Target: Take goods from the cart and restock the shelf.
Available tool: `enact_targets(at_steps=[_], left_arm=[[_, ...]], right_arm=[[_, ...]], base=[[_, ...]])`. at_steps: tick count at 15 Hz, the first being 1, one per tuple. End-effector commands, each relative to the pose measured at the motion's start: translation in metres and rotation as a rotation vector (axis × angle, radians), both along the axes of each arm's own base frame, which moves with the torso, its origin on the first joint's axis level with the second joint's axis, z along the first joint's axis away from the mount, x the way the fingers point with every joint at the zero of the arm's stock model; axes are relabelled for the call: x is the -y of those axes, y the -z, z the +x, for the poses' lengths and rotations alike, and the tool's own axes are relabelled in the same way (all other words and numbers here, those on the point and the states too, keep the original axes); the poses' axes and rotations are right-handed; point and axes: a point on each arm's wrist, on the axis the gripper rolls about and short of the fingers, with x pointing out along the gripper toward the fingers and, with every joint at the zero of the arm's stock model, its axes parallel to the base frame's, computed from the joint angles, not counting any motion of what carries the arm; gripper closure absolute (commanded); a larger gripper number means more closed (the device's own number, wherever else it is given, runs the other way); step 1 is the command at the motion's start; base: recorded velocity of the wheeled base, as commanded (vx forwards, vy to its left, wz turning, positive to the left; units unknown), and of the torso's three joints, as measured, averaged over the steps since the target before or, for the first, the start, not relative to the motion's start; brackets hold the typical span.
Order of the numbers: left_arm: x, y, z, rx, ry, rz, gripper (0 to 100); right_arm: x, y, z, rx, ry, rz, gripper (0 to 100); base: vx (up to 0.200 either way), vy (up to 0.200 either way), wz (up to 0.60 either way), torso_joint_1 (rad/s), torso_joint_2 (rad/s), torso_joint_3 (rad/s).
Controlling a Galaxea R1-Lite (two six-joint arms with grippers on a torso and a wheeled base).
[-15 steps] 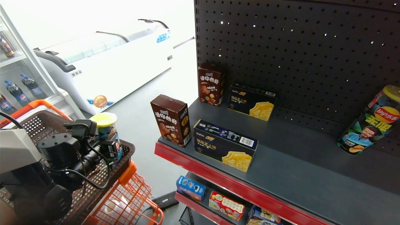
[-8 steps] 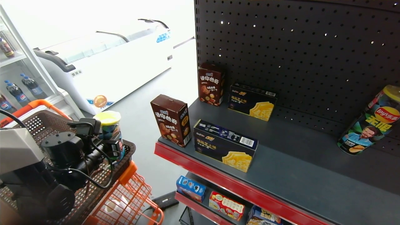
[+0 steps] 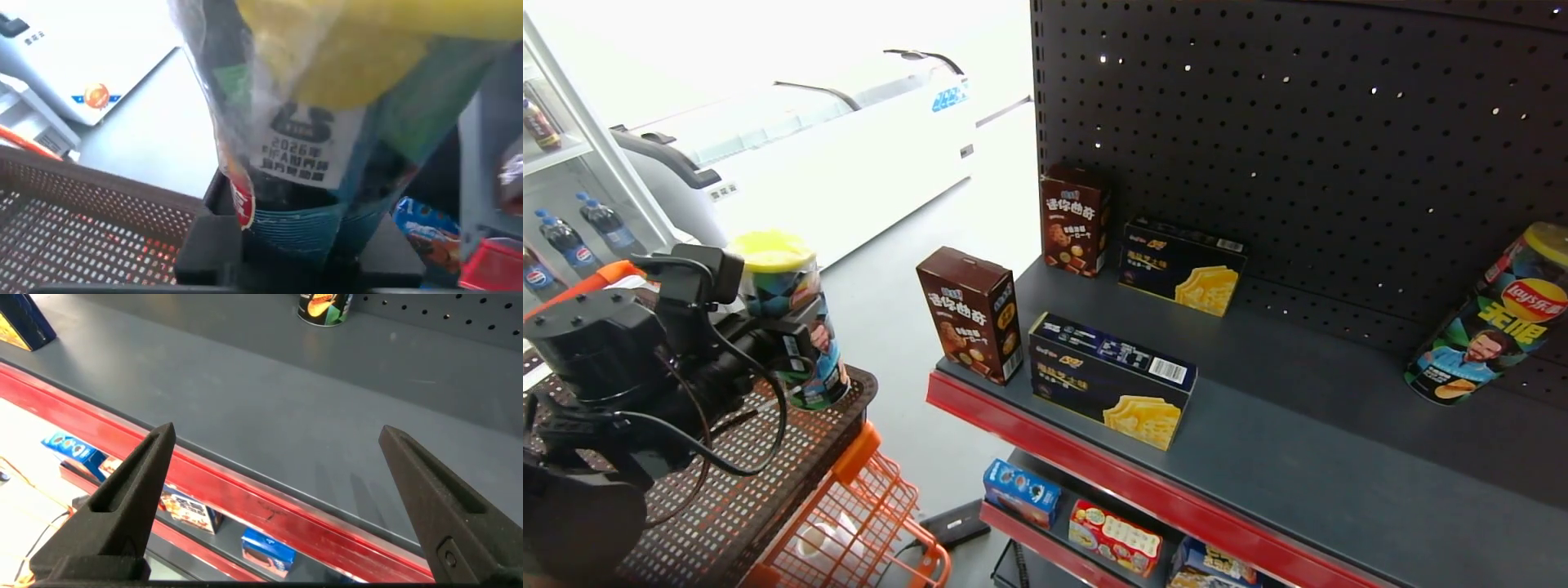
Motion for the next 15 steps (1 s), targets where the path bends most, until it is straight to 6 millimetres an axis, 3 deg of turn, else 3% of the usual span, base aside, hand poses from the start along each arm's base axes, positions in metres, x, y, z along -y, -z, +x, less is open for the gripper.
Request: enact_targets(at_steps=[1, 4, 6, 9, 13, 15], left_arm=[[0.014, -0.033, -0.024, 0.098, 0.062, -0.001, 100], [0.024, -0.041, -0.034, 0.131, 0.110, -0.004, 100], [0.043, -0.032, -0.066, 0.101, 0.257, -0.008, 100], [0.067, -0.039, -0.094, 0.128, 0.468, -0.023, 100], [0.082, -0.054, -0.130, 0.092, 0.626, -0.027, 100], [0.080, -0.060, -0.157, -0.032, 0.701, -0.006, 100]], right_arm=[[0.000, 0.000, 0.000, 0.000, 0.000, 0.000, 0], [0.000, 0.000, 0.000, 0.000, 0.000, 0.000, 0], [0.000, 0.000, 0.000, 0.000, 0.000, 0.000, 0], [0.000, 0.000, 0.000, 0.000, 0.000, 0.000, 0], [0.000, 0.000, 0.000, 0.000, 0.000, 0.000, 0], [0.000, 0.000, 0.000, 0.000, 0.000, 0.000, 0]], base=[[0.000, 0.000, 0.00, 0.000, 0.00, 0.000], [0.000, 0.000, 0.00, 0.000, 0.00, 0.000], [0.000, 0.000, 0.00, 0.000, 0.00, 0.000], [0.000, 0.000, 0.00, 0.000, 0.00, 0.000], [0.000, 0.000, 0.00, 0.000, 0.00, 0.000], [0.000, 0.000, 0.00, 0.000, 0.00, 0.000]])
